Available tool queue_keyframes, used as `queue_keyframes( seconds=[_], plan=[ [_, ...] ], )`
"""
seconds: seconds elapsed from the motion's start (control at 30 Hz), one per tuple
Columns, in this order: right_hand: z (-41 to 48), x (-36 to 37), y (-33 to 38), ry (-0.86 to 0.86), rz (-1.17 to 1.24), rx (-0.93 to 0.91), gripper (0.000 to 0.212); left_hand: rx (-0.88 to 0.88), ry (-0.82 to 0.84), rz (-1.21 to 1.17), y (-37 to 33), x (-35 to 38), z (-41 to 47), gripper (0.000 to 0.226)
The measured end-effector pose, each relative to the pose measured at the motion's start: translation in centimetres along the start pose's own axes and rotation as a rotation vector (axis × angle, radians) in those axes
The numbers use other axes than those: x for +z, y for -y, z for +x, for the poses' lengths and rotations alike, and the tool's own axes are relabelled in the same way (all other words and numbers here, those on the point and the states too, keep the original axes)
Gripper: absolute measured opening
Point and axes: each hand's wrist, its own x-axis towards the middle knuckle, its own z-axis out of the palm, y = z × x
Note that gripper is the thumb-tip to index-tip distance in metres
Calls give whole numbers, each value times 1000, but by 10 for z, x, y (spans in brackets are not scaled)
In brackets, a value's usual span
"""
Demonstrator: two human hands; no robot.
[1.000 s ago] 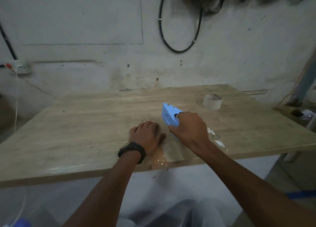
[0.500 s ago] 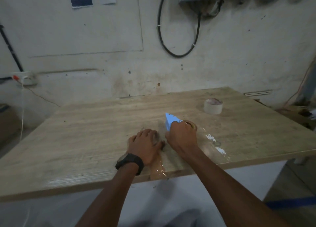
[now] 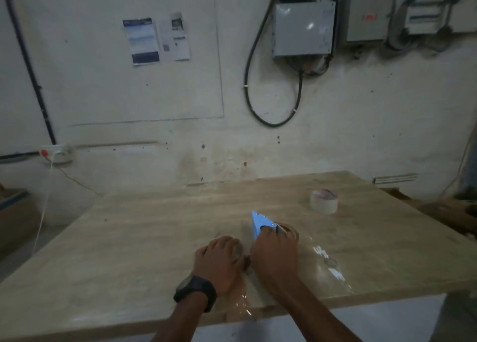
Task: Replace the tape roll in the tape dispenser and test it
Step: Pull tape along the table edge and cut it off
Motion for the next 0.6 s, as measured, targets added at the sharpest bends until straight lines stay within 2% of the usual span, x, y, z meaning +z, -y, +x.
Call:
queue_keyframes(
  seconds=[0.07,0.17,0.27,0.4,0.47,0.53,0.6],
  plan=[
    [-5,0,2,-89,37,13,11,-7,3,11,1,1,-1,62],
    [-8,4,-1,-101,118,51,33,-10,-16,6,-2,1,-2,80],
    [-6,14,-10,-58,160,12,51,-14,7,12,-3,-2,-5,60],
    [3,14,-23,-82,131,-138,40,-16,-37,-2,-4,-7,-10,59],
    [5,11,-22,-84,101,-177,49,29,-91,-45,-3,-5,-17,60],
    [11,14,-21,-91,113,-196,64,21,-81,19,-3,-2,-12,57],
    [19,22,-24,-104,139,-213,76,3,-85,-14,-5,-8,-9,49]
  ],
)
